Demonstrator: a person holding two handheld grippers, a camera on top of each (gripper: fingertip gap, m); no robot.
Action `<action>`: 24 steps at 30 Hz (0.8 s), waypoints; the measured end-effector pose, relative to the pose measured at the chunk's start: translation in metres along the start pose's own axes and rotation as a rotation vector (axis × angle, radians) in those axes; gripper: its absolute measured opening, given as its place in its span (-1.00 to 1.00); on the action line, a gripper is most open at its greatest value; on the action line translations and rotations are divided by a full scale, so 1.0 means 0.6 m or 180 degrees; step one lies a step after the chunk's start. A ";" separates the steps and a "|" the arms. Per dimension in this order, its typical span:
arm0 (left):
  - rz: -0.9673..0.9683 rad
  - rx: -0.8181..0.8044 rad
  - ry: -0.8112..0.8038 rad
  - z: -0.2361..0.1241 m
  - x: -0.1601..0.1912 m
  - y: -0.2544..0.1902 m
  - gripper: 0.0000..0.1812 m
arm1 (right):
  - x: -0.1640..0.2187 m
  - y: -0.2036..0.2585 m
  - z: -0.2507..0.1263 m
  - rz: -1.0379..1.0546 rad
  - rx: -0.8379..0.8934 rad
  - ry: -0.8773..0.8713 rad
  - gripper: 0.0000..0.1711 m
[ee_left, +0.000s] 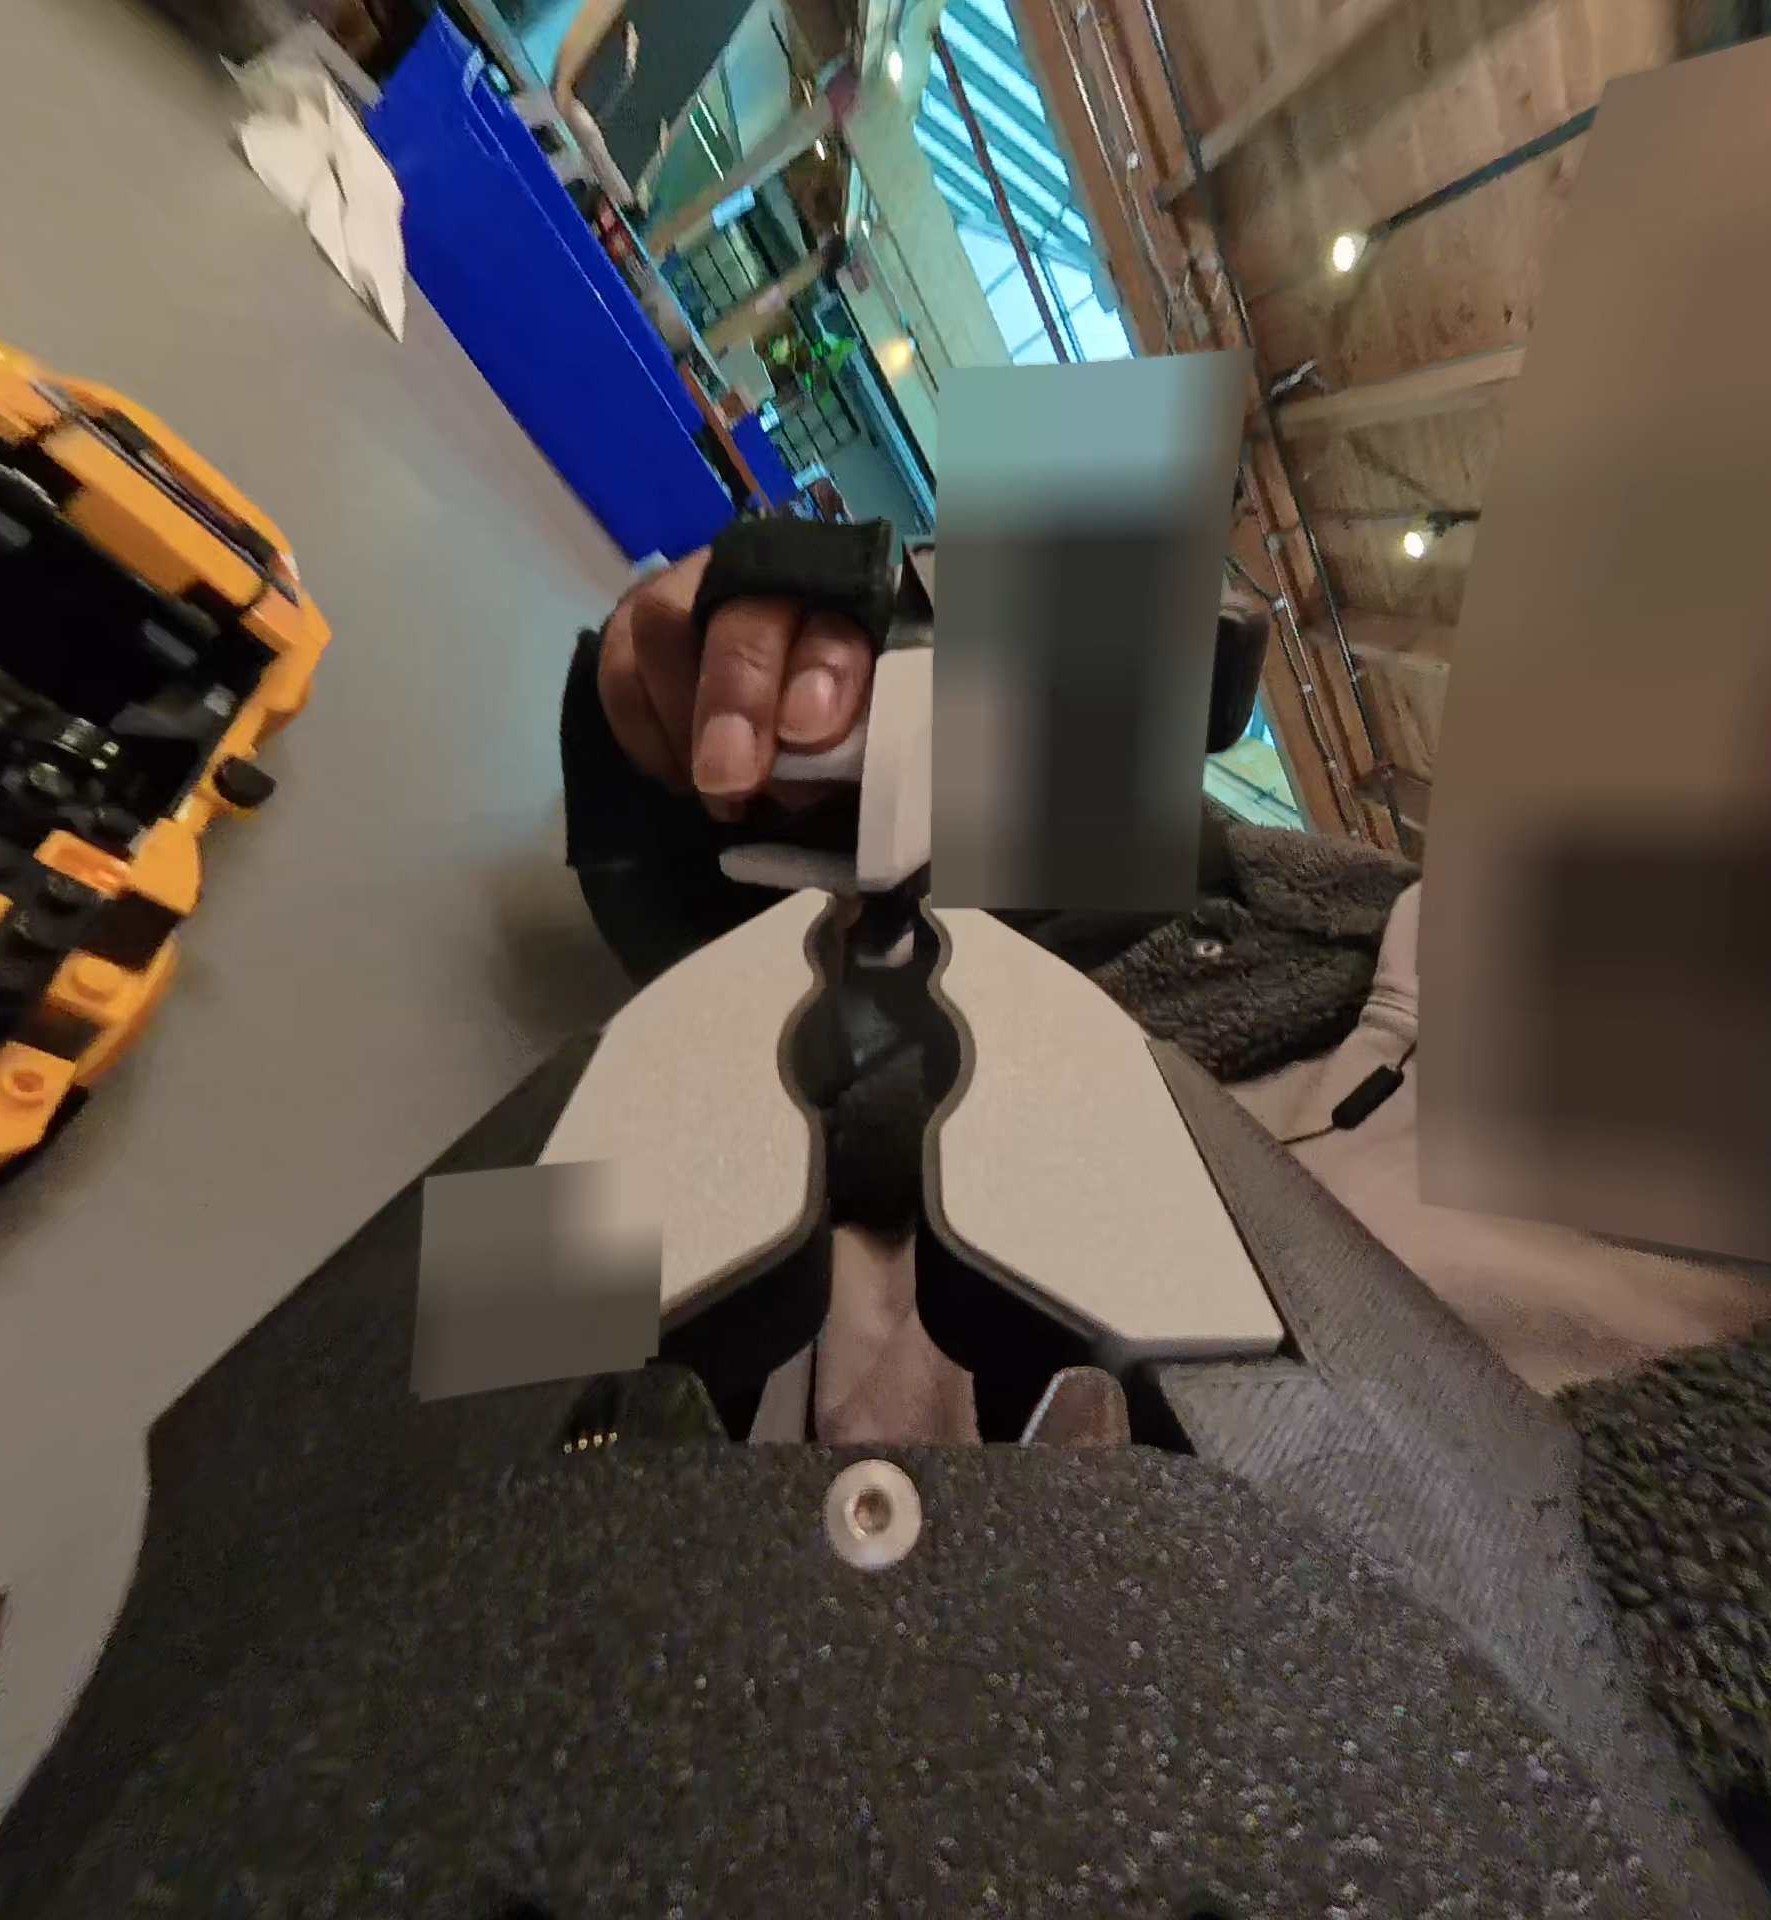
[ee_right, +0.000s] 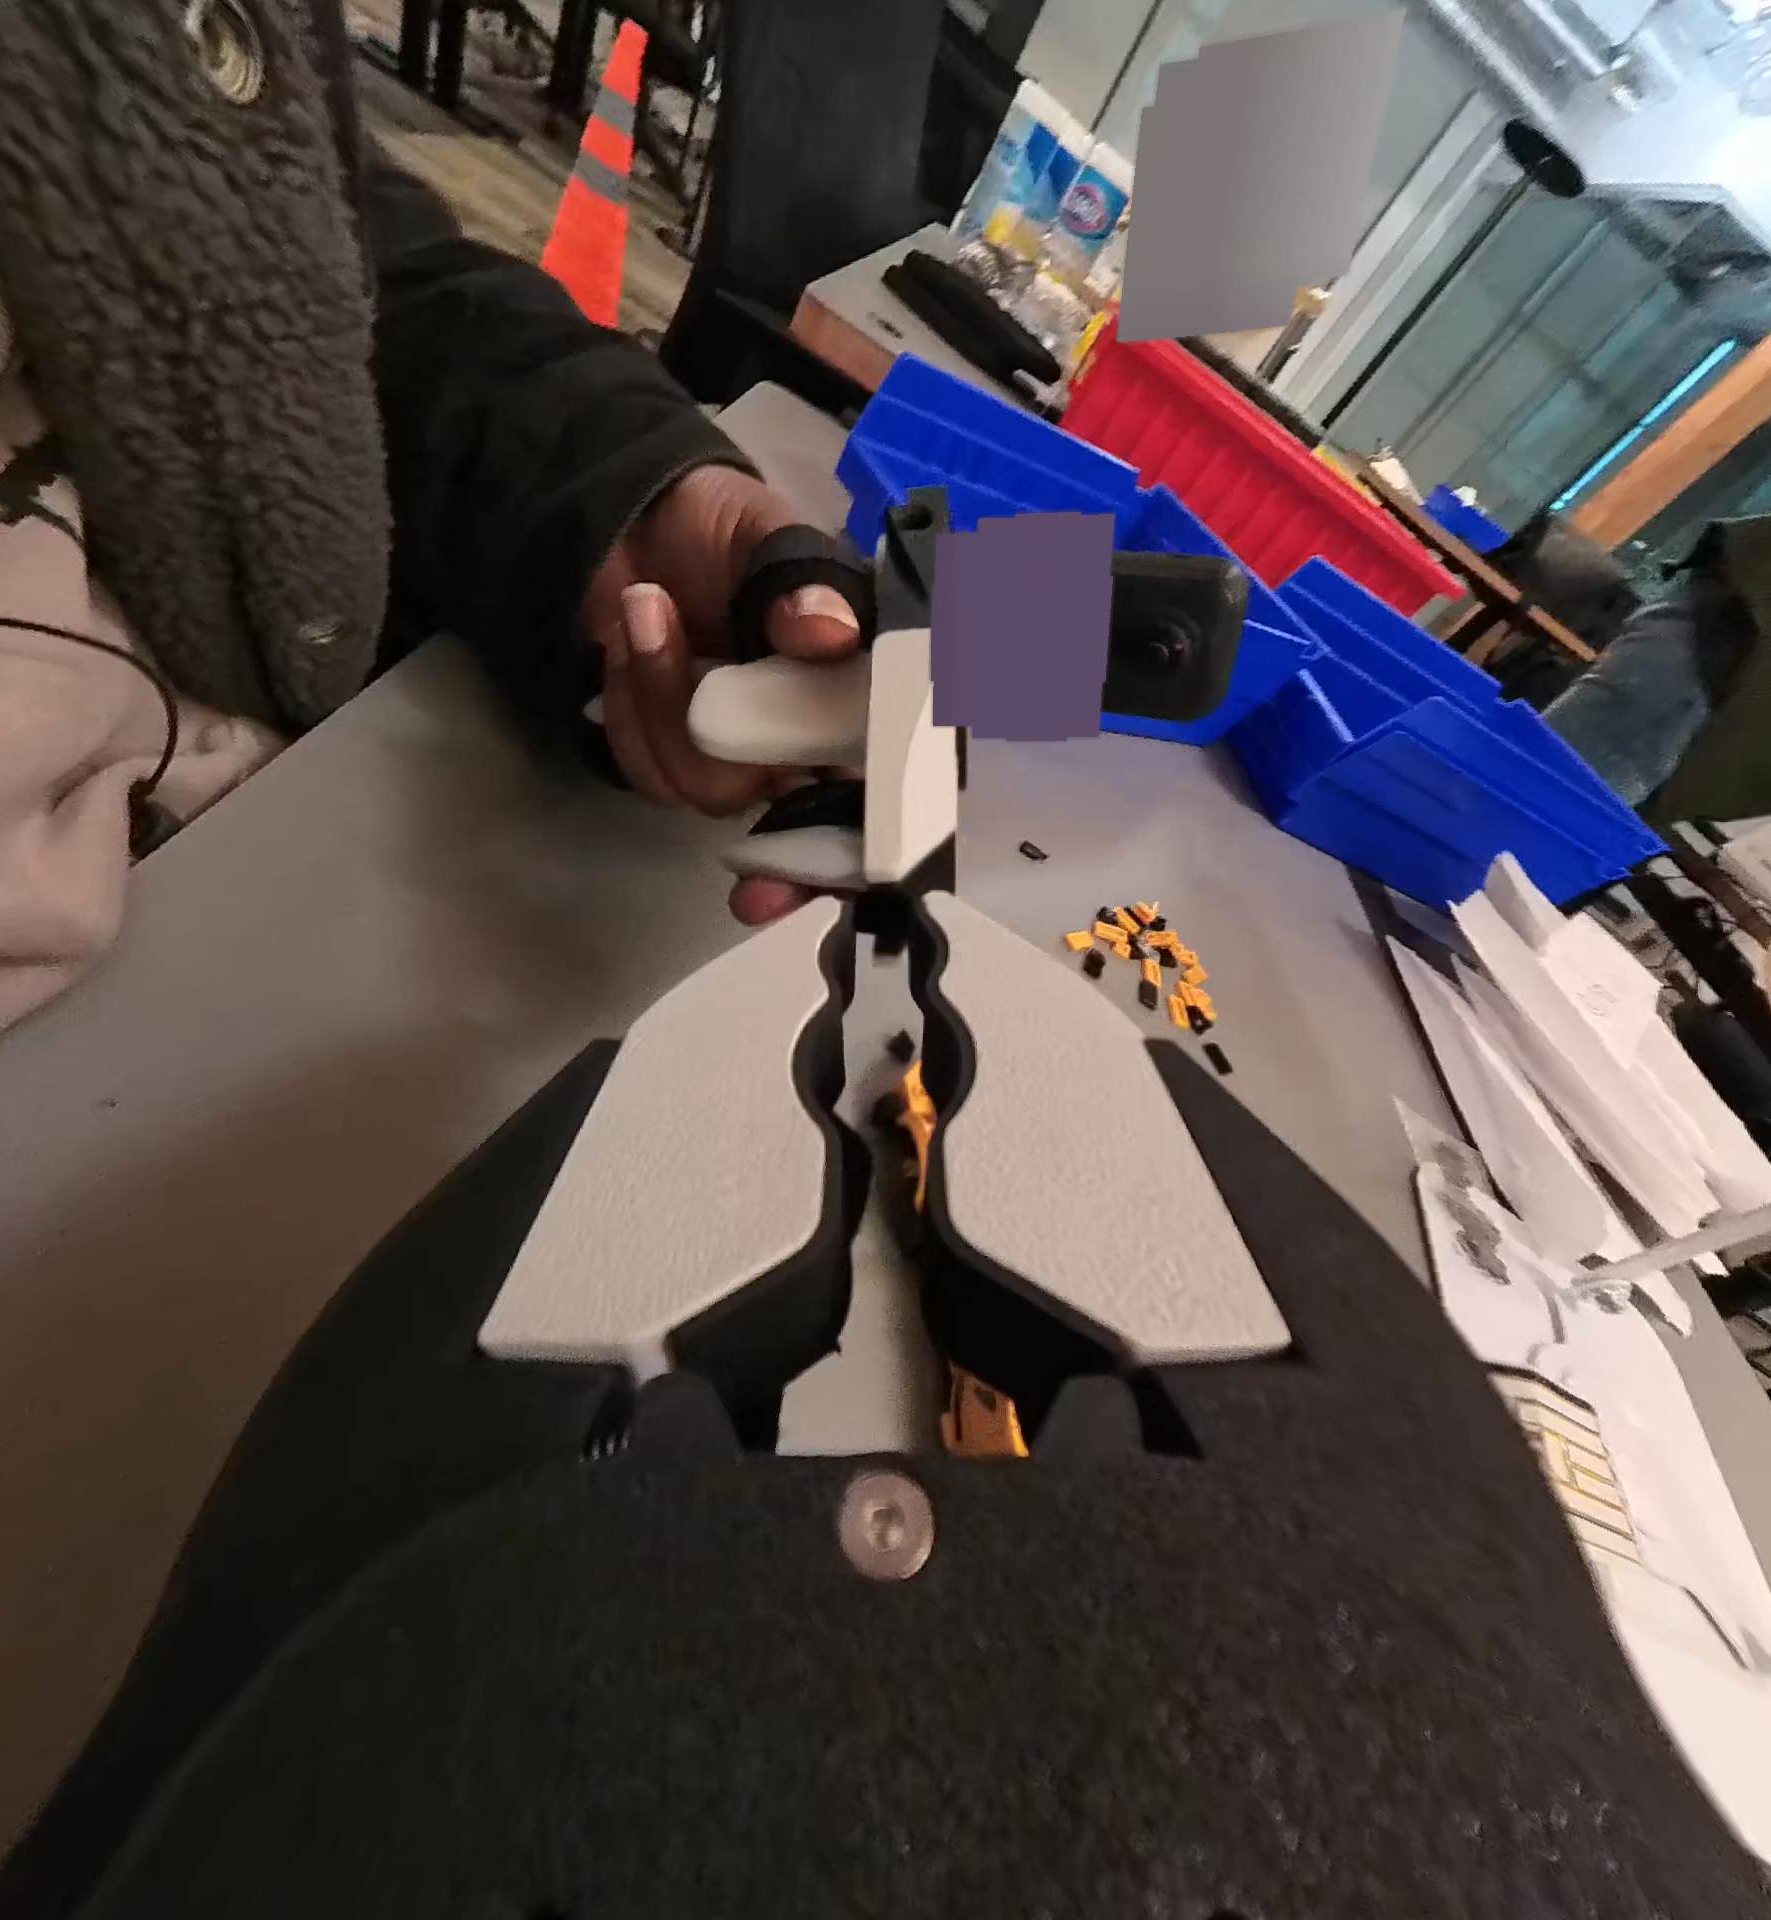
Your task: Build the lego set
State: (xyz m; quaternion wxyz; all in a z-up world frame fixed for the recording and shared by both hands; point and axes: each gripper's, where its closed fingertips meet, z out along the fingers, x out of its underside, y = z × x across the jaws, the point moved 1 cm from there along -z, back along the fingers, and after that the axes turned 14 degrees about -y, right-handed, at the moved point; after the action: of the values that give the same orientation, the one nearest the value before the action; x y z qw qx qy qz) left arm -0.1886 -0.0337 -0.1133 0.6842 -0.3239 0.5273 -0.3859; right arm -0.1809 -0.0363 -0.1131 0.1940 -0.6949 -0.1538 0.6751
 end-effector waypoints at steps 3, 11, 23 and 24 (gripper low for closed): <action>-0.0044 0.0005 0.0185 -0.001 0.012 0.001 -0.91 | 0.003 0.011 0.002 0.0012 -0.0227 0.0108 -0.89; 0.0239 0.0301 -0.0332 -0.013 -0.020 -0.016 -0.91 | -0.007 -0.018 0.013 0.0551 0.0073 0.0170 -0.84; 0.1841 0.0633 -0.0863 -0.025 -0.034 -0.080 -0.91 | -0.080 -0.021 0.036 0.2489 0.0612 -0.0723 -0.88; 0.2056 0.0616 -0.0829 -0.025 -0.031 -0.085 -0.91 | -0.085 -0.019 0.036 0.2759 0.0518 -0.0849 -0.86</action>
State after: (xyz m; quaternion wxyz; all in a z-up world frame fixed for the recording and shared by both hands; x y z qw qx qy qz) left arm -0.2156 -0.0435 -0.0646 0.8598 -0.1207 0.4719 -0.1534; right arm -0.2041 -0.0495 -0.0629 -0.0738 -0.5846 0.1810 0.7874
